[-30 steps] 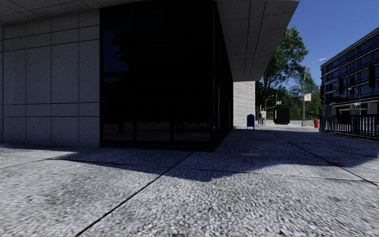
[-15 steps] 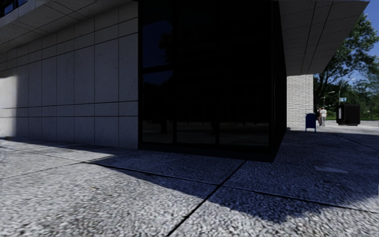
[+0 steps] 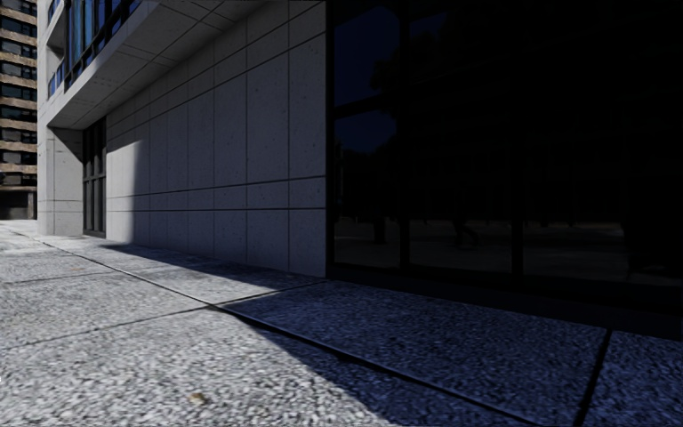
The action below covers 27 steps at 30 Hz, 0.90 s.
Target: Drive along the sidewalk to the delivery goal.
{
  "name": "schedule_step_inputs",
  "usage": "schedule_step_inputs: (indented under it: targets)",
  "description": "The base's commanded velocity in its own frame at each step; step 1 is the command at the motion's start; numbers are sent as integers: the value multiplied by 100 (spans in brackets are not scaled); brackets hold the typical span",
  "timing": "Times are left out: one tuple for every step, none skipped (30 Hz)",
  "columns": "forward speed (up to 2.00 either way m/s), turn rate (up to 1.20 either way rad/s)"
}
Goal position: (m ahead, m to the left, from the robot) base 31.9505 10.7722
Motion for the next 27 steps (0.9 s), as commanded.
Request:
schedule_step_inputs:
  targets:
    - [183, 69]
    - [183, 71]
    - [184, 71]
    - [184, 71]
    - [184, 72]
    - [184, 72]
    - [184, 72]
    - [184, 72]
    - [184, 73]
    - [184, 73]
    - [184, 73]
    - [184, 73]
    - [184, 73]
    - [185, 73]
    - [185, 73]
    - [185, 73]
    - [185, 73]
    - [185, 73]
    - [185, 73]
    - [185, 73]
    - [185, 73]
    - [185, 73]
    - [185, 73]
    - [185, 69]
    - [185, 62]
    - [185, 62]
    - [185, 61]
